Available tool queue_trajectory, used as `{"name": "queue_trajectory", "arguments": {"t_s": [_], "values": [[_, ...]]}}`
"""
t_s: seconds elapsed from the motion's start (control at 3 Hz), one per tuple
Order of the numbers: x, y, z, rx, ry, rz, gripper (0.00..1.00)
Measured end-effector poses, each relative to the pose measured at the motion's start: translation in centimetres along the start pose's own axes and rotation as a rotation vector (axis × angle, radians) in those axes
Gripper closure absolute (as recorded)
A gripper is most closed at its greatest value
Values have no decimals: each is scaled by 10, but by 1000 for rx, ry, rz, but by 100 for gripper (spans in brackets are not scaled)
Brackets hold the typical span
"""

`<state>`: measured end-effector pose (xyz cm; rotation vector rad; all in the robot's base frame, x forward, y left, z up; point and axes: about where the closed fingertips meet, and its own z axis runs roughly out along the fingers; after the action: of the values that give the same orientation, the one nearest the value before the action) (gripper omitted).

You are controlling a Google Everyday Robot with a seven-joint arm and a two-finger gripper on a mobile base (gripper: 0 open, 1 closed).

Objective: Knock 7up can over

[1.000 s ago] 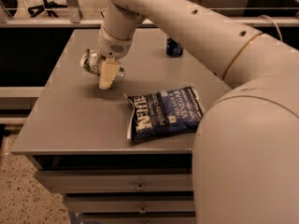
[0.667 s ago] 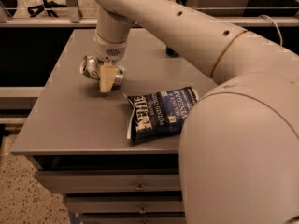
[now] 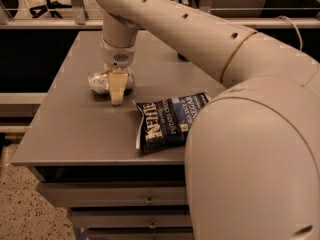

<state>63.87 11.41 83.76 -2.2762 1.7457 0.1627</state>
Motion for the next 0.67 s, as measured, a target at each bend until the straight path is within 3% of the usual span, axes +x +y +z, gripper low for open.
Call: {"name": "queue_trajectory", "arguments": {"t_s": [0.67], "values": [[2, -3, 7, -31, 94, -48, 0]]}}
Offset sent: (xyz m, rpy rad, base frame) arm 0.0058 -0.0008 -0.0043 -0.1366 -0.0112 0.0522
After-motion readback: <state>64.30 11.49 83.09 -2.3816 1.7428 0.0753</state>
